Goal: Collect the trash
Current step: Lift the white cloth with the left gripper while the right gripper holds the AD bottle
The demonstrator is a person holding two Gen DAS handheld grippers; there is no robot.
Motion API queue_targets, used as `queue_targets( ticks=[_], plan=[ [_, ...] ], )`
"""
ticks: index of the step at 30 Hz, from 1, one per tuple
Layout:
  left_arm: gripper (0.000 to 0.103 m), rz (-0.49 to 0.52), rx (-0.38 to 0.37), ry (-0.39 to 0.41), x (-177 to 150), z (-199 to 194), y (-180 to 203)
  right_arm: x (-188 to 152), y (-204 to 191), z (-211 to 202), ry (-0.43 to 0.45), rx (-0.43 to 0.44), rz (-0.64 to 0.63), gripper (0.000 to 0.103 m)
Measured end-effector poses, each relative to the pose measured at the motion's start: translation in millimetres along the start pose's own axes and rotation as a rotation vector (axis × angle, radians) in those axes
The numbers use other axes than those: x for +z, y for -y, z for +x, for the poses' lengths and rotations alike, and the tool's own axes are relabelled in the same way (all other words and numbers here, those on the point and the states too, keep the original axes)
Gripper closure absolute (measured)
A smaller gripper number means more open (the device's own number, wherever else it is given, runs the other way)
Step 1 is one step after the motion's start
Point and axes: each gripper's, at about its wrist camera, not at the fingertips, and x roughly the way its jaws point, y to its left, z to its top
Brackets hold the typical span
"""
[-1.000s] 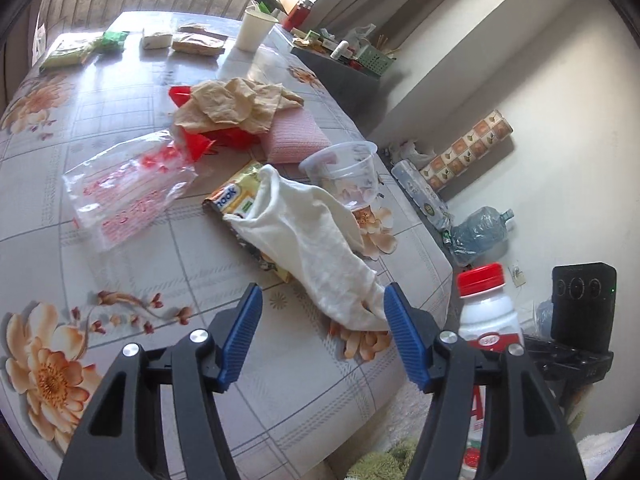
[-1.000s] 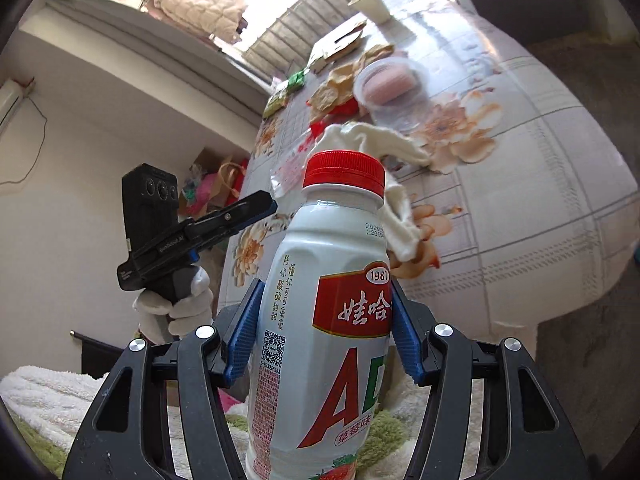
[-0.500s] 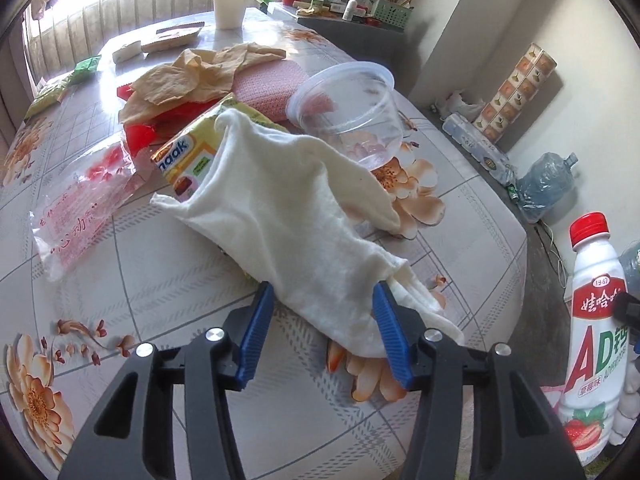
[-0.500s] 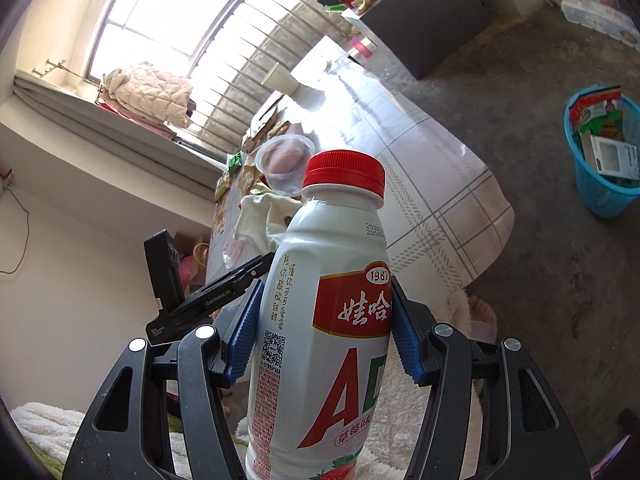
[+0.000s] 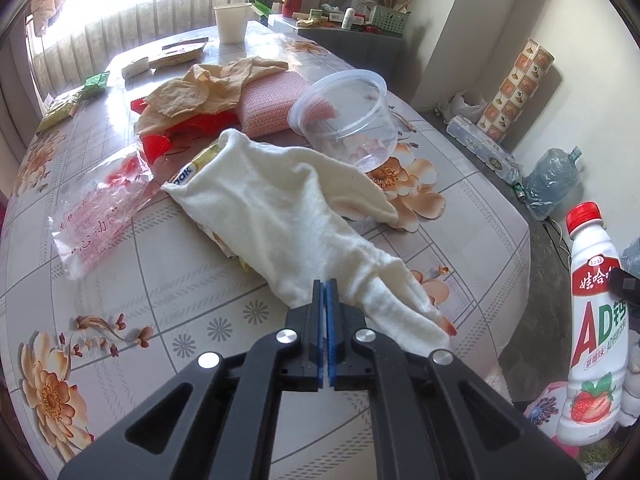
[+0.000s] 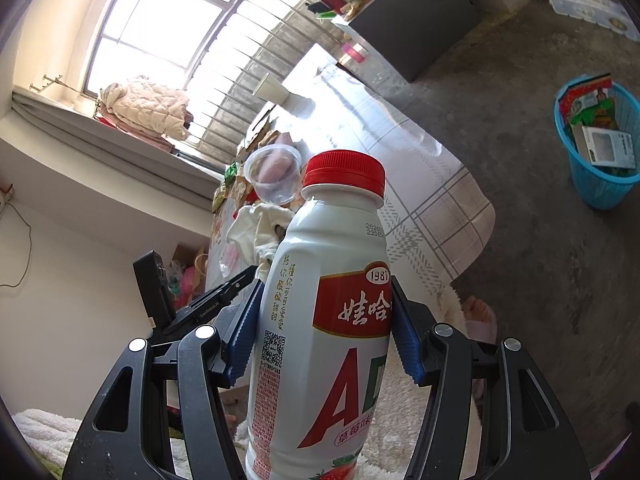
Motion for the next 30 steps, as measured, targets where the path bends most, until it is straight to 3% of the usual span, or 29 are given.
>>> queue_targets(
  ticks=[6, 22, 26, 30],
  plan=[
    [0.102, 0.015, -0.015, 0.062, -1, -33, -1, -2, 2, -6, 0.020, 0.006, 0.009, 0.047],
    [0.103, 0.163, -0.012, 0.338, 32, -125, 33, -5, 8, -32, 0.110, 0.025, 0.018, 0.047],
    [0.103, 0.185, -0.014, 0.326, 36, -121, 44, -7, 12, -38, 0.123, 0.030, 0.021, 0.047],
    [0.101, 0.137, -0.067, 0.198, 31, -93, 40, -7, 15, -42, 0.134, 0.033, 0.025, 0.047]
  ],
)
